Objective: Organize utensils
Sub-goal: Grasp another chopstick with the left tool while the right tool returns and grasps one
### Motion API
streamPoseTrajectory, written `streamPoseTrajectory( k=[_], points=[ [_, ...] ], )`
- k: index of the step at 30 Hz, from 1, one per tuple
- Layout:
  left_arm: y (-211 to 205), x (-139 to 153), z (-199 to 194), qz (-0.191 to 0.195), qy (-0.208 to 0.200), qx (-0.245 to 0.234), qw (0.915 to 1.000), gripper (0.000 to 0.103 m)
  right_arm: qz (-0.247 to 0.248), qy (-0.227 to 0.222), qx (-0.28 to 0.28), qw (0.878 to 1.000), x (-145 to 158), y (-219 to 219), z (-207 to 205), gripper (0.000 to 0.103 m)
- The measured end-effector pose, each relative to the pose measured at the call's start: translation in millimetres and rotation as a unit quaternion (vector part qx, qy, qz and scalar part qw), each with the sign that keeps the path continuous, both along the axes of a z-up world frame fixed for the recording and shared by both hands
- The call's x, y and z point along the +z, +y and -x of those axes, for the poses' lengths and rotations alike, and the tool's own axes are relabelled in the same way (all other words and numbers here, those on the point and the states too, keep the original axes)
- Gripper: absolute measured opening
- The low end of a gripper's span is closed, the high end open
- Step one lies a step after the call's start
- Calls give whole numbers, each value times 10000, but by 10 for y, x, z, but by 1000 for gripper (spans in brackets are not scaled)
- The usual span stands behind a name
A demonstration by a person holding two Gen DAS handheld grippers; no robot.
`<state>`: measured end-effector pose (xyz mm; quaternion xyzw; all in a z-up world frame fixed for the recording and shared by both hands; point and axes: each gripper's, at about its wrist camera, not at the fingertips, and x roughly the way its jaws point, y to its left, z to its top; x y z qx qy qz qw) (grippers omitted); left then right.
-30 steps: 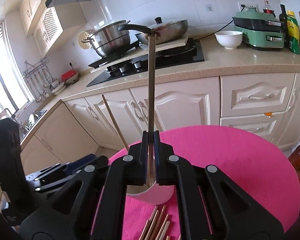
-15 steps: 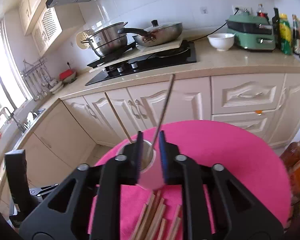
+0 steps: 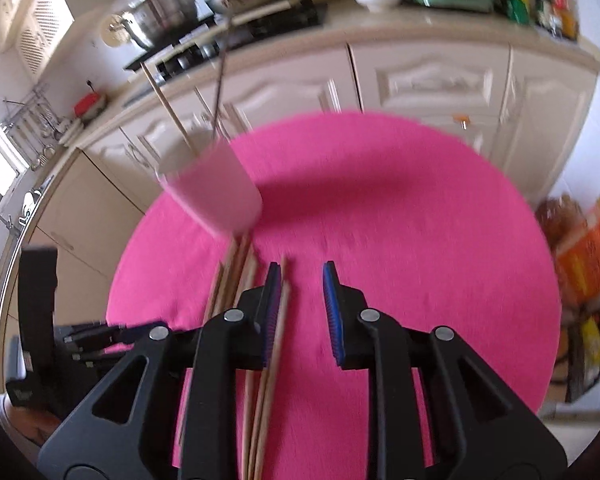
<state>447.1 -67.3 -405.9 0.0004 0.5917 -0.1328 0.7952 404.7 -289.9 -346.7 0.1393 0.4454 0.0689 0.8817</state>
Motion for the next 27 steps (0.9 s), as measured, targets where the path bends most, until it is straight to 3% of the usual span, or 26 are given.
streamPoseTrajectory(
  k=[4,11,17,19,21,23,27],
  points=[
    [-81,-128,-7,-345,162,-124,9992,32,-56,290,-5,9996,-162,-2,94,22],
    [-150,-197,-20,-376,243,-169,9989,32,-106,527,43,9985,-255,-5,96,22],
    [-358,-242,-155,-910,224,-330,9951,32,-130,843,202,9962,-360,56,73,22],
    [-379,-246,-193,-919,245,-288,9951,31,-142,946,261,9951,-386,83,57,22],
    [-332,-235,-187,-868,264,-241,9956,26,-137,1086,367,9933,-417,129,37,22],
    [-284,-229,-165,-827,304,-198,9959,12,-140,1182,434,9919,-440,163,21,22],
    [-93,-245,-28,-730,415,-93,9964,7,-143,1485,570,9872,-528,275,-24,22]
  ],
)
